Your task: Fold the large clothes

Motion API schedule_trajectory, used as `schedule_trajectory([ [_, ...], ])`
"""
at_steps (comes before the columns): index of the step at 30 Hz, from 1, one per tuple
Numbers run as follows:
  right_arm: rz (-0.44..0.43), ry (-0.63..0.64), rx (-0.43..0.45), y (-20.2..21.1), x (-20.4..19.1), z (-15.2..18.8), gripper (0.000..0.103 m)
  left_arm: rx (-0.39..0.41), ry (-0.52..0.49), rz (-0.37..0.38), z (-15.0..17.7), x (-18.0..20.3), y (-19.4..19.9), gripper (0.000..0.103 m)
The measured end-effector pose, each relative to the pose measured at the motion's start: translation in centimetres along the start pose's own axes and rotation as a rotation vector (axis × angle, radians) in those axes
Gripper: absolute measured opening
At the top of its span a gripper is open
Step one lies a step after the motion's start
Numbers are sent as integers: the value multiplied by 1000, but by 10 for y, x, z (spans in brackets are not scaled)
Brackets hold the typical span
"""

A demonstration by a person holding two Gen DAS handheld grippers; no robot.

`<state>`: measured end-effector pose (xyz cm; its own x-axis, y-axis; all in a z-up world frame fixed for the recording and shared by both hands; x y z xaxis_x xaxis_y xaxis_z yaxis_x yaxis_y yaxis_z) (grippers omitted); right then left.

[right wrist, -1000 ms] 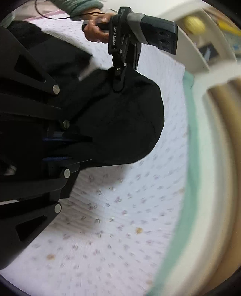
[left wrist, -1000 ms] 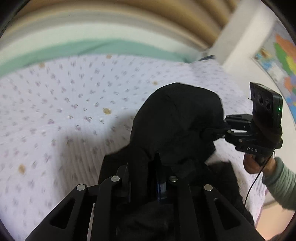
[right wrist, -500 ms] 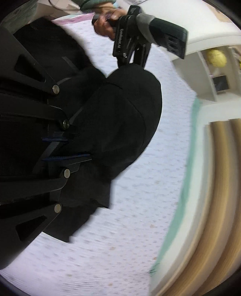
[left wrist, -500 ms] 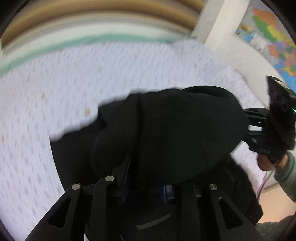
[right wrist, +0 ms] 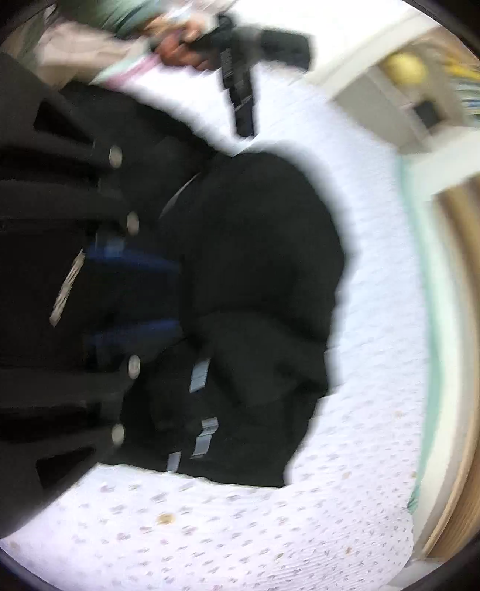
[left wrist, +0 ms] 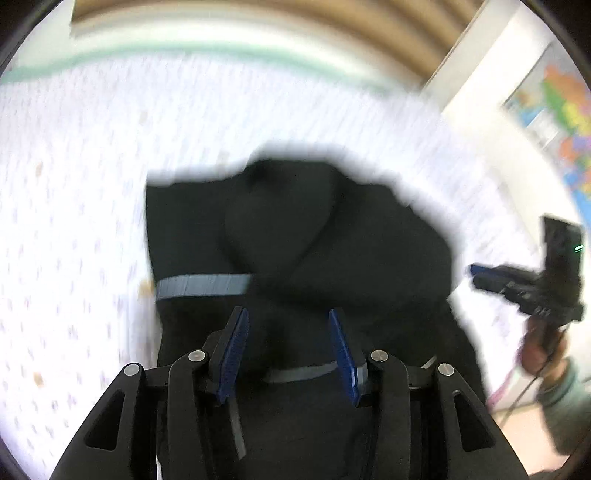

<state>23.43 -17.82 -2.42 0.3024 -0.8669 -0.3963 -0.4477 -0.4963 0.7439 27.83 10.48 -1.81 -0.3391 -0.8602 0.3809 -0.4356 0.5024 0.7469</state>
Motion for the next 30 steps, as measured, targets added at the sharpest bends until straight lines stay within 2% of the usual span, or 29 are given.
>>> schedule_trajectory([
  [2,2,-16,46,-3,-12,-34,50,60,-3,48,-38,17,8,49],
  [4,-6,-45,31,-26,-17,-59,53,78,26,70,-66,22,-4,52],
  [7,-14,-59,-47,-75,-20,-54,53,30,92,132,-80,16,-49,52],
  [9,-14,-59,-110,-102,-22,-26,53,-41,101,174,-66,15,-79,52],
  [12,43,-26,-188,-137,-14,21,57,-149,95,175,-16,8,-113,52],
  [13,51,-26,-214,-149,-10,38,57,-167,88,148,-1,2,-121,52],
  [15,60,-28,-203,-158,-5,52,57,-187,91,90,20,-11,-140,51],
  [17,79,-20,-182,-161,-5,58,57,-164,97,87,30,-13,-142,52],
  [19,80,-11,-172,-154,-9,56,57,-147,98,73,25,-10,-136,52],
  [22,19,-3,-109,-118,-23,53,57,-91,73,88,22,6,-108,52],
  [25,12,48,-28,-80,-35,55,57,-4,29,119,22,22,-66,52],
  [28,22,76,-15,-81,-41,63,57,47,-5,136,29,33,-51,52],
  [30,87,95,-56,-105,-36,77,57,2,-6,122,40,32,-73,52],
])
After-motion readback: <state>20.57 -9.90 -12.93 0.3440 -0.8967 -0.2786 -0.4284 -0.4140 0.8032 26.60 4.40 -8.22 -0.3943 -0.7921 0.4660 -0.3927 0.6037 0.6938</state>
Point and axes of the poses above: each gripper's, at about its wrist camera, not at the fingertips, and y roughly against the way its jaws point, x to its right, z to its underside, the point moved 5 cm from there along -y, roughly the way its jaws point, and after that the axes turned 2 degrees about x, right-handed, at the moved point
